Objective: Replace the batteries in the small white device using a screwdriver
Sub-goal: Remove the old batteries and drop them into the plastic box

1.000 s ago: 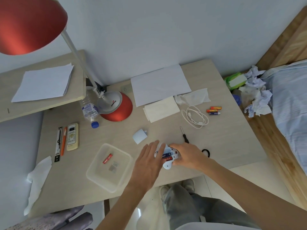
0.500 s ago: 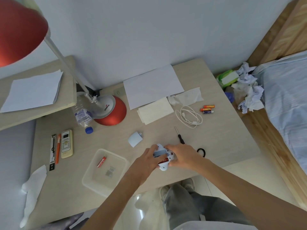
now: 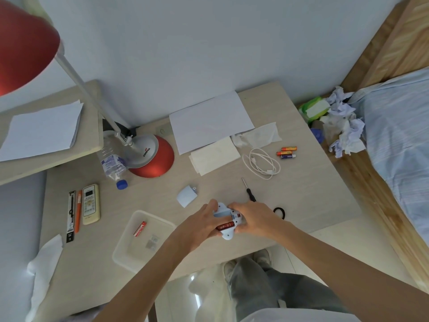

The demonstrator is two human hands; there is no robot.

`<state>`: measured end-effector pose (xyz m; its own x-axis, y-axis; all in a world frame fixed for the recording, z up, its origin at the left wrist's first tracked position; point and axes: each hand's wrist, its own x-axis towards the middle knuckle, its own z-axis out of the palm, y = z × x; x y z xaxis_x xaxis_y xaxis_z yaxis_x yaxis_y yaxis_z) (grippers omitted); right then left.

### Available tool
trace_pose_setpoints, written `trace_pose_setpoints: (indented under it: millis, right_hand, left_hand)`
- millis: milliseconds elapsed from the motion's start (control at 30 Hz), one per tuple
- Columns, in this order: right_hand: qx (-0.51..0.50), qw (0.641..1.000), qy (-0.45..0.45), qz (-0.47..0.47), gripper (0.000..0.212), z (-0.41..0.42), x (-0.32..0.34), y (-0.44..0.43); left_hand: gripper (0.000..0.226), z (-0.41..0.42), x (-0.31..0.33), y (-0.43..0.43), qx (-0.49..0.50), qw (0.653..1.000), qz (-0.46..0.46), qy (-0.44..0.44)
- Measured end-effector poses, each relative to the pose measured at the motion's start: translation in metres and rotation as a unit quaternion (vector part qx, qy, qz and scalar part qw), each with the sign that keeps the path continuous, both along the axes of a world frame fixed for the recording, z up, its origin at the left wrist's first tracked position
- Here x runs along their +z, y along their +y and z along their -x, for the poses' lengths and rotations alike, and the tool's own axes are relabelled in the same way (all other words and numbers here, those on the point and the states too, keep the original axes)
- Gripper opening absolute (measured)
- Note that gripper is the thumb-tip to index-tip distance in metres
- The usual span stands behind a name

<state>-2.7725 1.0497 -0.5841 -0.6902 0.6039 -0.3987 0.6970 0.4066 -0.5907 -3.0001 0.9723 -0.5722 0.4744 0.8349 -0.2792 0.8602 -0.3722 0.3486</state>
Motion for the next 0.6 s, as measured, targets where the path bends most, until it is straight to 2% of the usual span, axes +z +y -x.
trace_pose_setpoints:
  millis: [433,533,600]
  right_hand:
    - [0.01,1.0,-0.008,-0.026,0.061,-0.001,-0.004,0.001]
    - [0.015,0.999,-0.002,-0.028,0.061,-0.001,-0.004,0.002]
    - [0.023,0.999,-0.002,-0.04,0.06,-0.002,-0.004,0.002]
  left_hand:
    - [0.066,-0.003,-0.004,0.002,-0.014,1.0,-0.013,-0.012]
    - [0.065,0.002,-0.006,-0.006,0.025,0.998,-0.025,-0.047]
    - [0.069,0.005,-0.008,-0.016,0.09,0.99,-0.01,-0.106]
